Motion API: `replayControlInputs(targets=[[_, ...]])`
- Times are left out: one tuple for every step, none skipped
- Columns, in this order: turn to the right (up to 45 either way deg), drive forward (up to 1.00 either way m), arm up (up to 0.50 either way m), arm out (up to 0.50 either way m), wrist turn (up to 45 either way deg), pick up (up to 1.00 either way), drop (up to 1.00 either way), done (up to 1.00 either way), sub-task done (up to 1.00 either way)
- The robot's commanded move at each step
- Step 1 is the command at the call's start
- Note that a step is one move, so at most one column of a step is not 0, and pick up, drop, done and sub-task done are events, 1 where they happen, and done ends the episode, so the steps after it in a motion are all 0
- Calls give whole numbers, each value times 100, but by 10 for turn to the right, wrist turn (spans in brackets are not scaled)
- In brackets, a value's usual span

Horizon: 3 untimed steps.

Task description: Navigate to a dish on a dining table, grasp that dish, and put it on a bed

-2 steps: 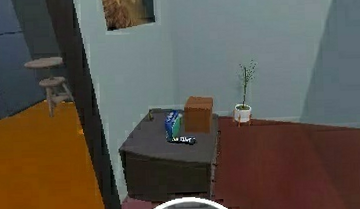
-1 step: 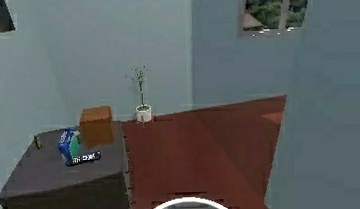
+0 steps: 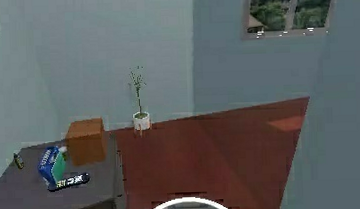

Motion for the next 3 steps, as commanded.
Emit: replayControlInputs(targets=[[90, 0, 0, 0, 0, 0, 0, 0, 0], [0, 100, 0, 0, 0, 0, 0, 0, 0], [300, 0, 0, 0, 0, 0, 0, 0, 0]])
